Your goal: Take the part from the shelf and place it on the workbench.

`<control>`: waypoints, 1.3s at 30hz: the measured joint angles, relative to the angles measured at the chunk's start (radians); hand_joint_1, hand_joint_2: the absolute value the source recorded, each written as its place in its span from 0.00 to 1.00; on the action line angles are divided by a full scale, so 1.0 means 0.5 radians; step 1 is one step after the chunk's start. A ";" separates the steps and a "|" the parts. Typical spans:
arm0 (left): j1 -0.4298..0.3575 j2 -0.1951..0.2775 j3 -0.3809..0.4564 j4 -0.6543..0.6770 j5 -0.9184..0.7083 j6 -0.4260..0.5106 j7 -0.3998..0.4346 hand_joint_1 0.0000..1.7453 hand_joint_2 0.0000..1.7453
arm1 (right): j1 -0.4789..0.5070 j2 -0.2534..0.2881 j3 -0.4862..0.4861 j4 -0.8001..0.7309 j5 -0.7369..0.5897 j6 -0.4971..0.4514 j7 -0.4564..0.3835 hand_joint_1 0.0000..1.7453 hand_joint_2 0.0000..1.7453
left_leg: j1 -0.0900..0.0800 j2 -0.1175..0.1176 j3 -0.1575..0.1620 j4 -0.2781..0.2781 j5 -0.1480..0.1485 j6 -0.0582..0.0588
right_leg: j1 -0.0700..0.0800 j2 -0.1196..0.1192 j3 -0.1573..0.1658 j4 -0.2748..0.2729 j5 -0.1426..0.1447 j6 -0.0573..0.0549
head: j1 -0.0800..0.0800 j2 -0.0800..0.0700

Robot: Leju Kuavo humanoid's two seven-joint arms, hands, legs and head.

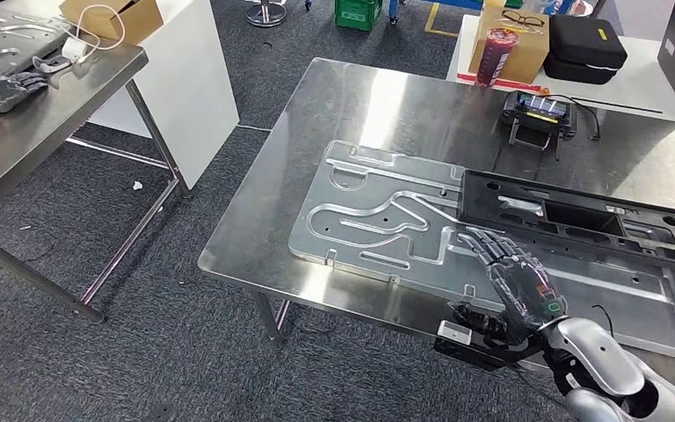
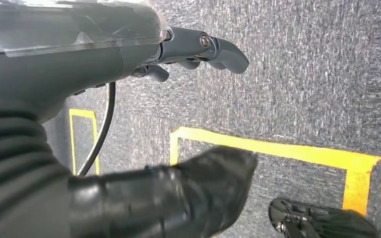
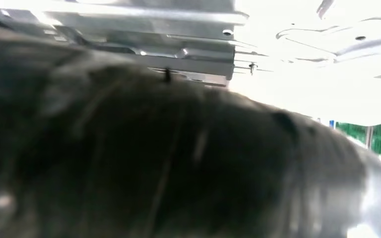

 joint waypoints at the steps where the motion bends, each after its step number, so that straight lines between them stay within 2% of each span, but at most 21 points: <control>1: -0.001 -0.002 0.000 0.000 -0.001 0.004 0.000 0.00 1.00 | 0.055 -0.016 -0.054 -0.044 -0.002 -0.010 -0.002 0.00 0.00 | -0.001 0.001 -0.009 0.012 -0.003 -0.008 | 0.006 0.000 0.062 -0.106 0.037 -0.008 | -0.001 0.000; 3: -0.003 -0.005 0.000 0.000 -0.003 0.008 -0.001 0.00 1.00 | 0.156 -0.048 -0.157 -0.119 -0.004 -0.031 -0.002 0.00 0.00 | -0.003 0.000 -0.017 0.026 -0.004 -0.026 | 0.020 0.000 0.112 -0.200 0.055 -0.027 | 0.000 0.000; 6: -0.003 -0.011 0.000 0.000 -0.008 0.009 -0.002 0.00 1.00 | 0.288 -0.077 -0.299 -0.214 -0.007 -0.048 0.001 0.00 0.00 | -0.004 -0.002 -0.033 0.040 -0.009 -0.065 | 0.012 -0.007 0.105 -0.232 0.085 -0.060 | 0.002 0.000; 7: -0.004 -0.013 0.000 0.000 -0.009 0.009 -0.002 0.00 1.00 | 0.324 -0.083 -0.341 -0.239 -0.009 -0.050 0.002 0.00 0.00 | -0.001 0.001 -0.048 0.076 -0.048 -0.081 | 0.004 -0.010 0.098 -0.243 0.100 -0.074 | 0.000 0.000; 9: -0.008 -0.016 0.000 0.000 -0.010 0.010 -0.002 0.00 1.00 | 0.377 -0.093 -0.404 -0.277 -0.012 -0.051 0.001 0.00 0.00 | 0.015 0.009 -0.112 0.255 -0.200 -0.115 | -0.005 -0.017 0.075 -0.253 0.128 -0.091 | -0.003 0.000; 11: -0.013 -0.016 0.000 0.000 -0.010 0.010 -0.002 0.00 1.00 | 0.415 -0.098 -0.450 -0.302 -0.013 -0.051 0.001 0.00 0.00 | 0.037 0.013 -0.181 0.490 -0.339 -0.144 | -0.010 -0.020 0.038 -0.250 0.153 -0.090 | -0.005 0.000; 12: -0.014 -0.016 0.000 0.000 -0.010 0.010 -0.002 0.00 1.00 | 0.430 -0.099 -0.467 -0.311 -0.013 -0.051 0.000 0.00 0.00 | 0.047 0.015 -0.183 0.549 -0.355 -0.156 | -0.014 -0.021 0.017 -0.246 0.167 -0.083 | -0.005 0.000; 14: -0.017 -0.016 0.000 0.000 -0.010 0.011 -0.002 0.00 1.00 | 0.452 -0.100 -0.491 -0.324 -0.013 -0.049 -0.002 0.00 0.00 | 0.065 0.017 -0.081 0.451 -0.278 -0.176 | -0.027 -0.021 -0.024 -0.234 0.192 -0.063 | -0.005 0.000; 16: -0.024 -0.016 0.000 0.000 -0.010 0.012 -0.002 0.00 1.00 | 0.463 -0.104 -0.512 -0.339 -0.013 -0.048 -0.002 0.00 0.00 | 0.073 0.015 0.107 0.174 -0.198 -0.187 | -0.038 -0.021 -0.056 -0.218 0.213 -0.035 | -0.006 0.000; 18: -0.030 -0.016 0.000 0.000 -0.010 0.012 -0.003 0.00 1.00 | 0.468 -0.110 -0.531 -0.352 -0.013 -0.048 -0.003 0.00 0.00 | 0.064 0.004 0.196 0.014 -0.179 -0.168 | -0.039 -0.023 -0.068 -0.213 0.240 0.000 | -0.006 0.000; 21: -0.029 -0.017 -0.001 0.000 -0.013 0.012 -0.005 0.00 1.00 | 0.493 -0.117 -0.560 -0.362 -0.014 -0.056 0.002 0.00 0.00 | 0.051 0.000 0.166 -0.003 -0.149 -0.110 | -0.045 -0.021 -0.073 -0.230 0.274 0.046 | -0.004 0.000; 23: -0.030 -0.018 -0.001 0.000 -0.016 0.011 -0.007 0.00 1.00 | 0.544 -0.128 -0.611 -0.374 -0.027 -0.079 0.017 0.00 0.00 | 0.050 0.008 0.132 -0.014 -0.102 -0.063 | -0.049 -0.018 -0.112 -0.147 0.164 0.053 | -0.001 0.000; 26: -0.031 -0.022 -0.001 0.000 -0.014 0.013 -0.005 0.00 1.00 | 0.694 -0.137 -0.793 -0.415 -0.101 -0.117 0.023 0.00 0.00 | 0.028 0.012 0.056 -0.014 -0.039 -0.023 | -0.031 -0.014 -0.206 0.211 -0.114 0.042 | 0.004 0.000; 27: -0.030 -0.025 -0.001 0.000 -0.010 0.015 -0.002 0.00 1.00 | 0.766 -0.135 -0.872 -0.433 -0.143 -0.108 0.011 0.00 0.00 | 0.018 0.011 0.029 -0.011 -0.021 -0.017 | -0.022 -0.013 -0.209 0.298 -0.142 0.035 | 0.004 0.000; 28: -0.029 -0.028 -0.001 0.000 -0.005 0.019 0.003 0.00 1.00 | 0.843 -0.130 -0.955 -0.452 -0.192 -0.083 -0.003 0.00 0.00 | 0.006 0.009 0.002 -0.006 -0.005 -0.013 | -0.012 -0.012 -0.176 0.317 -0.126 0.024 | 0.004 0.000; 30: -0.026 -0.034 -0.001 0.000 0.006 0.029 0.013 0.00 1.00 | 0.990 -0.107 -1.093 -0.486 -0.277 -0.018 -0.028 0.00 0.00 | -0.014 0.005 -0.042 0.004 0.022 -0.008 | 0.018 -0.010 -0.010 0.153 -0.040 -0.020 | 0.004 0.000; 32: -0.026 -0.050 0.000 0.000 0.017 0.040 0.023 0.00 1.00 | 1.132 -0.072 -1.207 -0.523 -0.323 0.029 -0.035 0.00 0.00 | -0.028 0.003 -0.066 0.009 0.047 -0.013 | 0.046 -0.015 0.187 -0.120 -0.024 -0.075 | 0.000 0.000; 33: -0.026 -0.057 0.000 0.000 0.021 0.045 0.027 0.00 1.00 | 1.203 -0.049 -1.254 -0.539 -0.331 0.046 -0.031 0.00 0.00 | -0.029 0.003 -0.069 0.008 0.059 -0.020 | 0.057 -0.019 0.245 -0.213 -0.031 -0.093 | 0.002 0.000; 36: -0.017 -0.065 0.004 -0.001 0.034 0.051 0.038 0.00 1.00 | 1.385 0.038 -1.334 -0.565 -0.337 0.083 -0.003 0.00 0.00 | -0.020 0.002 -0.069 -0.004 0.090 -0.053 | 0.064 -0.031 0.263 -0.301 0.003 -0.111 | 0.013 0.000; 37: -0.014 -0.067 0.005 -0.001 0.037 0.051 0.040 0.00 1.00 | 1.431 0.067 -1.341 -0.570 -0.343 0.093 0.010 0.00 0.00 | -0.020 0.002 -0.080 0.010 0.068 -0.065 | 0.056 -0.034 0.255 -0.323 0.027 -0.118 | 0.013 0.000; 39: -0.010 -0.072 0.006 -0.001 0.040 0.052 0.046 0.00 1.00 | 1.511 0.127 -1.345 -0.577 -0.384 0.133 0.049 0.00 0.00 | -0.010 0.005 -0.127 0.140 -0.082 -0.093 | 0.033 -0.040 0.222 -0.354 0.081 -0.125 | 0.010 0.000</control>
